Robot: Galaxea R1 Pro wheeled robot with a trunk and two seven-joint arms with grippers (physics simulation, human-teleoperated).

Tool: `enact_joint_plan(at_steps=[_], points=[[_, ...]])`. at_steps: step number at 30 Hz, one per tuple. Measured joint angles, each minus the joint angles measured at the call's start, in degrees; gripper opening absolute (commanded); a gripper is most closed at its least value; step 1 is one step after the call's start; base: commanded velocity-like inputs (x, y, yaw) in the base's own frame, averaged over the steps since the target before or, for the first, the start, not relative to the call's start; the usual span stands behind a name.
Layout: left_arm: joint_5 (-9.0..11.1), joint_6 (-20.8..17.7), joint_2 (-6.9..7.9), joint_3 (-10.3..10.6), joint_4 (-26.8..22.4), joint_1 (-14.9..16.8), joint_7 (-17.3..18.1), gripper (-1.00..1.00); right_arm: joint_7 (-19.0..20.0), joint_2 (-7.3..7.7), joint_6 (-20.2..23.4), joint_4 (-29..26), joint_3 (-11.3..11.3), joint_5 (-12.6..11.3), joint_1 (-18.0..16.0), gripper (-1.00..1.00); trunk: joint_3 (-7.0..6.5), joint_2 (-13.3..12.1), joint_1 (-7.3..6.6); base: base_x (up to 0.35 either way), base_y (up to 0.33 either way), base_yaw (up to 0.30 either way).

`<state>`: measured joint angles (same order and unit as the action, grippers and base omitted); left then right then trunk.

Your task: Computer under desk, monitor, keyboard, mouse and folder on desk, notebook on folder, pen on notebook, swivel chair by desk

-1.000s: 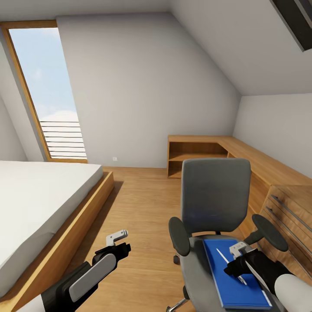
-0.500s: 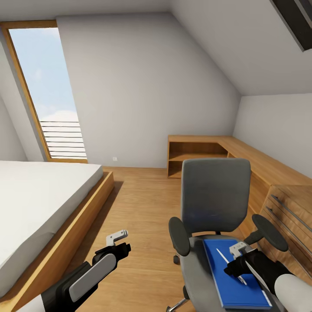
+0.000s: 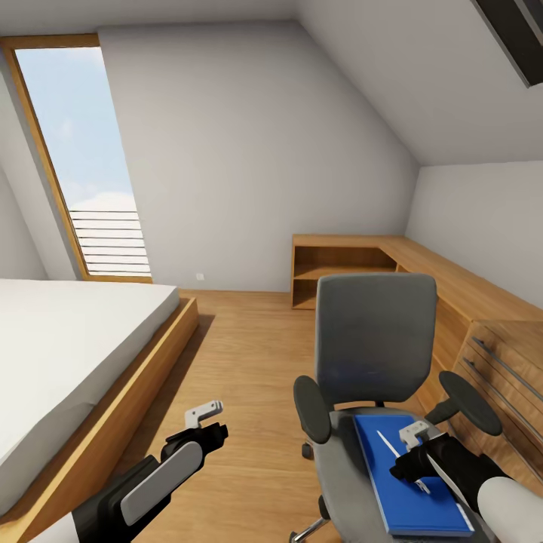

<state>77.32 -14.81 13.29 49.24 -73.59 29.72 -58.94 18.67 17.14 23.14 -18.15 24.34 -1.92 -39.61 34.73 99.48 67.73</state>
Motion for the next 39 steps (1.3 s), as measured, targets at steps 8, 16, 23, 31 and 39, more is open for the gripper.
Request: enact_joint_plan(at_steps=[8, 16, 23, 31, 39], points=[[0.0, 0.0, -0.05, 0.0, 0.1, 0.0, 0.0, 1.0, 0.0, 0.01, 0.0, 0.0, 0.0, 0.0, 0.0, 1.0, 0.0, 0.0, 0.0, 0.0, 0.0, 0.0], [0.0, 0.0, -0.06, 0.0, 0.1, 0.0, 0.0, 1.0, 0.0, -0.01, 0.0, 0.0, 0.1, 0.1, 0.0, 1.0, 0.0, 0.0, 0.0, 0.0, 0.0, 0.0], [0.0, 0.0, -0.06, 0.0, 0.1, 0.0, 0.0, 1.0, 0.0, -0.02, 0.0, 0.0, 0.1, -0.1, 0.0, 1.0, 0.53, 1.2, 0.65, 0.0, 0.0, 0.0], [0.0, 0.0, -0.06, 0.0, 0.1, 0.0, 0.0, 1.0, -0.1, -0.04, 0.0, 0.0, 0.1, -0.1, -0.1, 1.0, 0.53, 1.2, 0.65, 0.0, 0.0, 0.0], [0.1, 0.0, -0.06, 0.0, 0.2, 0.0, 0.0, 1.0, 0.0, -0.05, 0.0, 0.0, 0.1, -0.1, 0.0, 1.0, 0.53, 1.2, 0.65, 0.0, 0.0, 0.0]])
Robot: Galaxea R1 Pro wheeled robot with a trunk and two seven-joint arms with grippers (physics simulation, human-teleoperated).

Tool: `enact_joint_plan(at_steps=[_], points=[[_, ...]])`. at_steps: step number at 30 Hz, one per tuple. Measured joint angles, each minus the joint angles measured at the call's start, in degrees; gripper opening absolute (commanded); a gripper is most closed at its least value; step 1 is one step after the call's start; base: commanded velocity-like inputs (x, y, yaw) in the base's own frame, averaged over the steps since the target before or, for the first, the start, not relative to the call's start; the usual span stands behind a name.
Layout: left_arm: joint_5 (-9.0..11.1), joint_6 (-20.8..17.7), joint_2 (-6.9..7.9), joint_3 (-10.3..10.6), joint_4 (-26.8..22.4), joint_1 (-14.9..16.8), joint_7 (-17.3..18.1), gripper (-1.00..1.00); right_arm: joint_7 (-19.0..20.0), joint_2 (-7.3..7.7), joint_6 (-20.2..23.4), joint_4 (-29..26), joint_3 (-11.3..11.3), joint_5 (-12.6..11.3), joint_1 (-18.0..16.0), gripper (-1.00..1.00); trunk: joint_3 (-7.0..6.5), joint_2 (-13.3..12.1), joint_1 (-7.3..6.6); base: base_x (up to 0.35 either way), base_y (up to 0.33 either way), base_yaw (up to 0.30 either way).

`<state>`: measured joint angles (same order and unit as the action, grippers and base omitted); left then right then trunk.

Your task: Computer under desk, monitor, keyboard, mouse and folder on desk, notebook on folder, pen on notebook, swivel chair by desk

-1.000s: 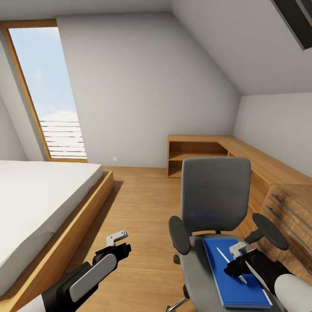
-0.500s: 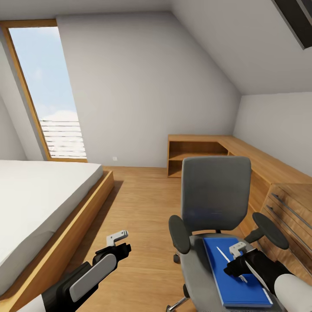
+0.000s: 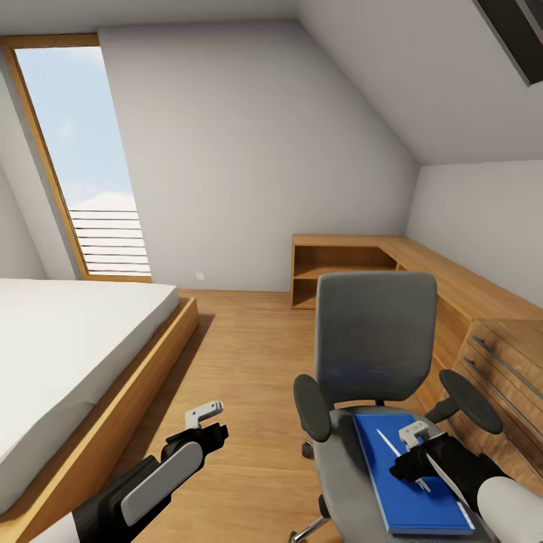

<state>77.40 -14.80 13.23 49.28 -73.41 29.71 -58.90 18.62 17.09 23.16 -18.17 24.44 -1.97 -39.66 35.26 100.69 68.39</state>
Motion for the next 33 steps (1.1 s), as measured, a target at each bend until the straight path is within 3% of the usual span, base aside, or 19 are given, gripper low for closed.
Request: enact_joint_plan(at_steps=[6, 7, 33], points=[[0.0, 0.0, 0.0, 0.0, 0.1, 0.0, 0.0, 1.0, 0.0, 0.0, 0.0, 0.0, 0.0, 0.0, 0.0, 1.0, 0.0, 0.0, 0.0, 0.0, 0.0, 0.0], [0.0, 0.0, 0.0, 0.0, 0.1, 0.0, 0.0, 1.0, 0.0, 0.0, 0.0, 0.0, 0.0, 0.0, 0.0, -1.0, 0.0, 0.0, 0.0, 0.0, 0.0, 0.0], [0.0, 0.0, -0.17, 0.1, 0.1, 0.0, 0.1, 1.0, 0.1, -0.02, -0.1, 0.0, 1.0, 0.2, 0.0, -1.0, 0.0, 0.0, 0.0, 0.0, 0.0, 0.0]])
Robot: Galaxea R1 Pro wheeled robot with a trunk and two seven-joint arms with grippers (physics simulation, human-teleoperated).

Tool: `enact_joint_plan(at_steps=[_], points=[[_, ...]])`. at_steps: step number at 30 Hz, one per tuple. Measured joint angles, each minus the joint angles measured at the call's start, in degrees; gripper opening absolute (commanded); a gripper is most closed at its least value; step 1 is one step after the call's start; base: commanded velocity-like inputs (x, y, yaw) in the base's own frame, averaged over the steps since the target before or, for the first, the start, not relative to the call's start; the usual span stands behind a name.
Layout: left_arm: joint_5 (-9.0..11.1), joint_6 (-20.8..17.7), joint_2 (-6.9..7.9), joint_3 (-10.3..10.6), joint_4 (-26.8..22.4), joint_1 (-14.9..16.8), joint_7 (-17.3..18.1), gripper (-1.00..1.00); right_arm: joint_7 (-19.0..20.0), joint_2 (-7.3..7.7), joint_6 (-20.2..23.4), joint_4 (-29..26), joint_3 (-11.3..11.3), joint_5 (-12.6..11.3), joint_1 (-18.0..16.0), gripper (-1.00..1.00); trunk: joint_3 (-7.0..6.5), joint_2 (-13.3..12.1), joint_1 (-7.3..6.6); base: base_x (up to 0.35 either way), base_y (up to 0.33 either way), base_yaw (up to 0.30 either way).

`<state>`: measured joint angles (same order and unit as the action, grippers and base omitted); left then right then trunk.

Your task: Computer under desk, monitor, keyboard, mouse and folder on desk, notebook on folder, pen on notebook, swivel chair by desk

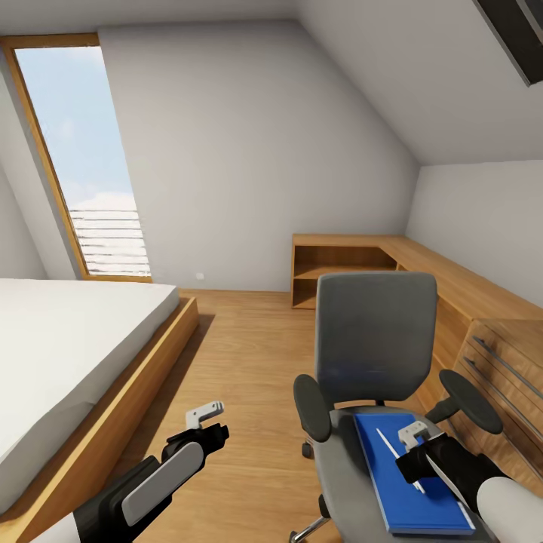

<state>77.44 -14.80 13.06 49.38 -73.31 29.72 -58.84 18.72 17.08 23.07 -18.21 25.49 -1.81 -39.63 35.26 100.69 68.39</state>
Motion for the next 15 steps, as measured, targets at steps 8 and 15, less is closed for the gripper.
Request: enact_joint_plan(at_steps=[8, 15], points=[[0.0, 0.0, 0.0, 0.0, 0.0, 0.0, 0.0, 1.0, -0.2, 0.0, 0.0, 0.0, 0.0, -0.1, 0.0, -1.0, 0.0, 0.0, 0.0, 0.0, 0.0, 0.0], [0.0, 0.1, 0.06, 0.0, 0.1, 0.0, 0.0, 1.0, -0.2, 0.01, 0.0, 0.1, 0.1, 0.1, 0.0, -1.0, -0.52, -1.2, -0.65, 0.0, 0.0, 0.0]])
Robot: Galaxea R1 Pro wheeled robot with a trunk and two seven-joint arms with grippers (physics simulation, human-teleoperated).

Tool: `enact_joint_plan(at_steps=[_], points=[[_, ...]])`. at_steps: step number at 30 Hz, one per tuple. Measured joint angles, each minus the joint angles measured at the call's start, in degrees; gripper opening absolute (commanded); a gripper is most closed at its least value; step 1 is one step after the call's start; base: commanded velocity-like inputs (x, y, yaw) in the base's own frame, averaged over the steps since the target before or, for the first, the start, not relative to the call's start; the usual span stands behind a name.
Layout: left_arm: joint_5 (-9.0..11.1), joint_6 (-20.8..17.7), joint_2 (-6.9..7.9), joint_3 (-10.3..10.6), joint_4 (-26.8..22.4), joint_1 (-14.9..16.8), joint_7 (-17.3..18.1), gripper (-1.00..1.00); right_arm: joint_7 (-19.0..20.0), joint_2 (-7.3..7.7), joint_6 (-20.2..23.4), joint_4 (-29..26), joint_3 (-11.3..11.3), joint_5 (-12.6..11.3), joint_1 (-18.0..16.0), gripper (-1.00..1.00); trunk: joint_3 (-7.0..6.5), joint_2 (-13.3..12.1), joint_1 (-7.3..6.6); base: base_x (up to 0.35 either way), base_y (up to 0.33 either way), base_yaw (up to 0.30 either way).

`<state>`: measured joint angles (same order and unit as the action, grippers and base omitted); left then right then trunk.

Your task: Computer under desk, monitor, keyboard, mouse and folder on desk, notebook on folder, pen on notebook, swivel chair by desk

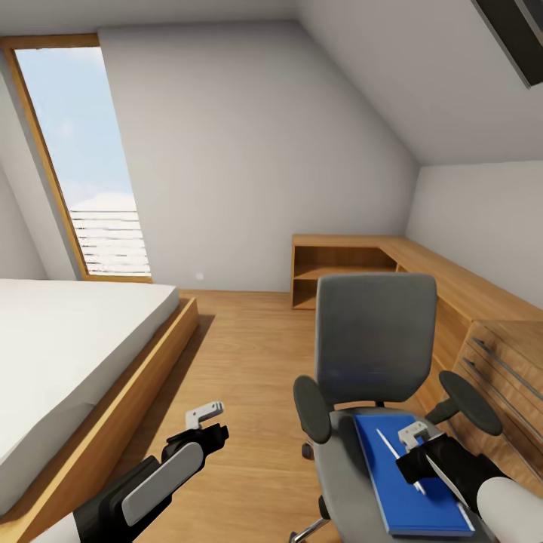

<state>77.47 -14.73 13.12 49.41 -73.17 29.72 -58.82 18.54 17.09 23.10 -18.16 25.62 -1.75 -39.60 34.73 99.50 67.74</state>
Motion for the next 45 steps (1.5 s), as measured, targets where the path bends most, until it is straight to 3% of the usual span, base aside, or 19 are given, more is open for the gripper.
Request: enact_joint_plan(at_steps=[21, 28, 37, 43, 45], points=[[-0.1, 0.1, -0.19, 0.2, 1.5, 0.0, 0.0, 1.0, 0.0, 0.08, 0.0, -0.5, -0.1, -0.1, 0.0, -1.0, -3.77, -8.4, -4.61, -0.002, 0.0, 0.0], [-0.1, 0.1, -0.23, 0.2, 1.9, 0.0, 0.0, 1.0, -0.2, 0.08, 0.2, -0.9, -0.3, -0.2, 0.0, -1.0, -5.03, -11.2, -6.12, -0.215, 0.0, 0.0], [-0.2, 0.1, -0.24, 0.2, 2.0, 0.0, 0.0, 1.0, -0.3, 0.06, 4.0, -4.4, -0.5, -0.6, 0.0, -1.0, -6.65, -14.8, -8.12, -0.138, 0.0, 0.0], [-0.2, 0.1, -0.24, 0.2, 2.0, 0.0, 0.0, 1.0, -0.3, -0.05, 8.6, -5.5, -2.9, -0.6, 0.0, -1.0, -7.72, -17.3, -9.45, -0.017, 0.0, 0.0], [-0.2, 0.1, -0.24, 0.2, 2.0, 0.0, 0.0, 1.0, -0.3, -0.05, 11.8, -6.1, -7.1, -0.5, 0.0, -1.0, -8.08, -18.1, -9.89, -0.004, 0.0, 0.0]])
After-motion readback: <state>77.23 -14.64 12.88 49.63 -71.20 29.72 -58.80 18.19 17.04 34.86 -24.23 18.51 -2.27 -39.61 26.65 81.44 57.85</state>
